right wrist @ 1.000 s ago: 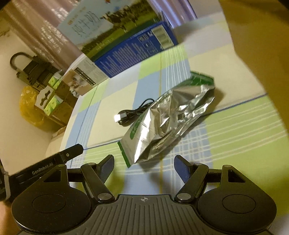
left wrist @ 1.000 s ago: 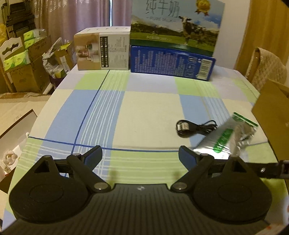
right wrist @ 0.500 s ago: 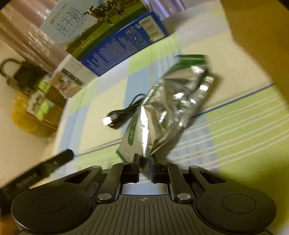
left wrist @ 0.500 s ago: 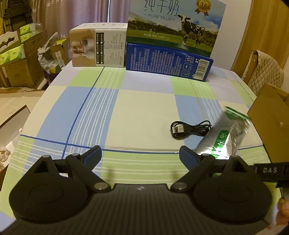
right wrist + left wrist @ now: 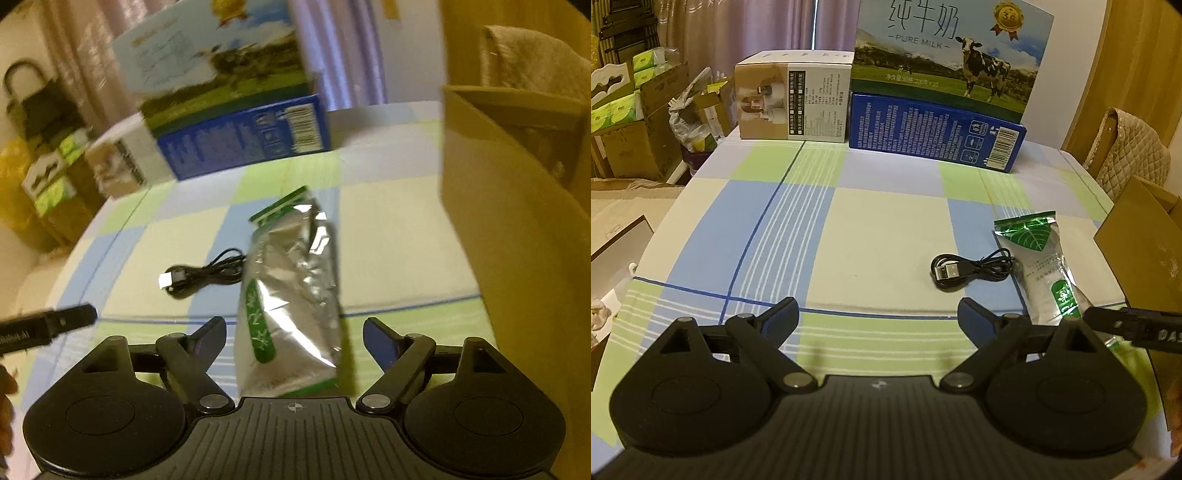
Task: Organize objects
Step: 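Grasp the silver green-leaf bag with the right tool, then grasp the black USB cable with the left tool while the right tool holds the bag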
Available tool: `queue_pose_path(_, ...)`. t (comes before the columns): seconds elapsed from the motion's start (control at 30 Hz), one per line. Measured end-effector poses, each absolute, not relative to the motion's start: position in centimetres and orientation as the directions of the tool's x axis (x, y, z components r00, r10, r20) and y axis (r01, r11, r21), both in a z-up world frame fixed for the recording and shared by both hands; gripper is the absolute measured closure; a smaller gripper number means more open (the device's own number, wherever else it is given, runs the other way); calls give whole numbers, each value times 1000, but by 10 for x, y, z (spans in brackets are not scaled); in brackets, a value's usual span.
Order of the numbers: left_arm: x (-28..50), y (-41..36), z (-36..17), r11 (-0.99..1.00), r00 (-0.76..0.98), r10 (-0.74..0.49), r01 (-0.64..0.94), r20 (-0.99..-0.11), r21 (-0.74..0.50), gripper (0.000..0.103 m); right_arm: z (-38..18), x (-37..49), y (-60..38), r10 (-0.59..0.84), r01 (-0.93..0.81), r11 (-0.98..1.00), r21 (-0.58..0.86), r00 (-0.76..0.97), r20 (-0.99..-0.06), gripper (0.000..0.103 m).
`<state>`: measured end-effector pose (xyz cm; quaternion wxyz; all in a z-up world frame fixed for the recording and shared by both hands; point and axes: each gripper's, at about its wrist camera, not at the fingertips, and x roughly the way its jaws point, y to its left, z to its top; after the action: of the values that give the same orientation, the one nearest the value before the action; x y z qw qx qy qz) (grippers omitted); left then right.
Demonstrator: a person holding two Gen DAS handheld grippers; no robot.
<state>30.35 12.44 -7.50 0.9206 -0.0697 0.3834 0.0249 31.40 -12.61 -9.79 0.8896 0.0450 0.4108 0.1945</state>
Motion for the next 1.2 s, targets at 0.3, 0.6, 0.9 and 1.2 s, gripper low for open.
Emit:
queue_pose_path(0.3,305,123,-76,991,701,-6,-91,-713,-97,13,-112,359,-97,376,-392,905,165,555,-742,24)
queue_pose_path(0.6,307,115,-79,995,694,-9,-65,-720,-75,12,-132,370,-76,344,-425,900,101,547,-763,24)
queue_pose_path(0.9,312,111,-84,997,694,-10,-50,-720,-62,12,-131,374,-78,334,-422,902,86,559,-759,36)
queue_pose_path(1.2,329,108,-91,999,696,-24,-12,-717,-46,12,-127,373,-77,354,-435,894,106,542,-763,55)
